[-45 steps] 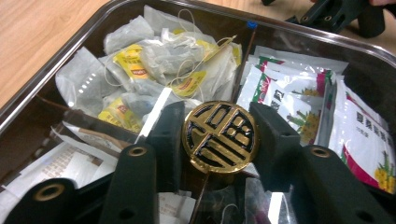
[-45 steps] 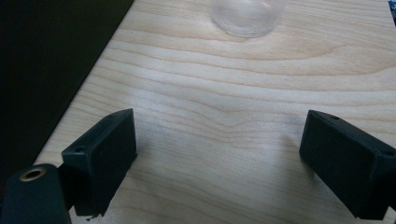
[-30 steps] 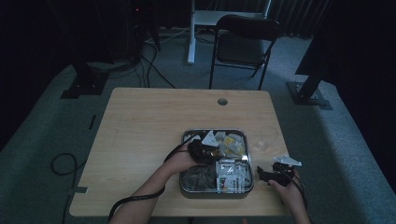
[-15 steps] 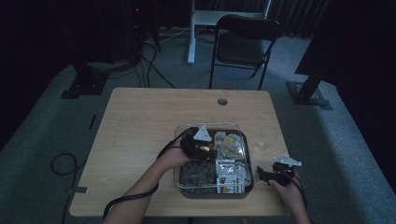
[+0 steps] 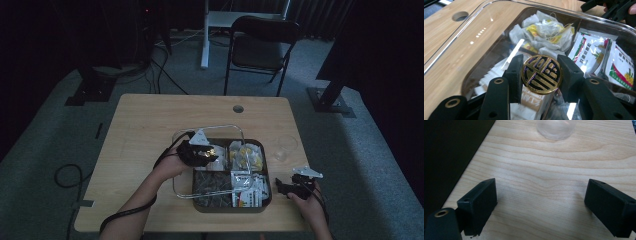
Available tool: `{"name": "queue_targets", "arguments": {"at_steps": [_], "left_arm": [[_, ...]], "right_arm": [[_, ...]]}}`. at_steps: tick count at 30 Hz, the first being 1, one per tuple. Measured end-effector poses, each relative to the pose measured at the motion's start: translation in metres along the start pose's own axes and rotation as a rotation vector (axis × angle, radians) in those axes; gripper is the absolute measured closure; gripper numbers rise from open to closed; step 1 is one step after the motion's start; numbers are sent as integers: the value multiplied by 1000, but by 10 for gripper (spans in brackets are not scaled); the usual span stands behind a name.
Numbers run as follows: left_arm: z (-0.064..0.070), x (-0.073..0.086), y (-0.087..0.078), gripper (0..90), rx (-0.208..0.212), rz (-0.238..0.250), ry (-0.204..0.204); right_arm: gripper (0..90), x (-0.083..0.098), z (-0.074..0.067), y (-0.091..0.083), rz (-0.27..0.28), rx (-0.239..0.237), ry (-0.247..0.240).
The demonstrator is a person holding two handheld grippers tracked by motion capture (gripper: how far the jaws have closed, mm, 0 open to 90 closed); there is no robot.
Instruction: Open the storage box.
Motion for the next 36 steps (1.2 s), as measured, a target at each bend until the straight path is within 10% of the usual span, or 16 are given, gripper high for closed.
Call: {"name": "queue_targets", "arguments": {"at_steps": [36], "left_arm": [[-48, 73, -97, 590, -189, 61, -166]], "right_arm": [[103, 0, 0, 0, -2, 0, 2]]}}
Point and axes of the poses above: each handheld gripper's, and its own axes: y roughly forward along the jaws, x roughly out of its underside, z roughly to its right, the point moved 1 cm from there along y, roughly forward along the jaws, and after that the axes turned 9 degrees about x, right-handed, at the moved point
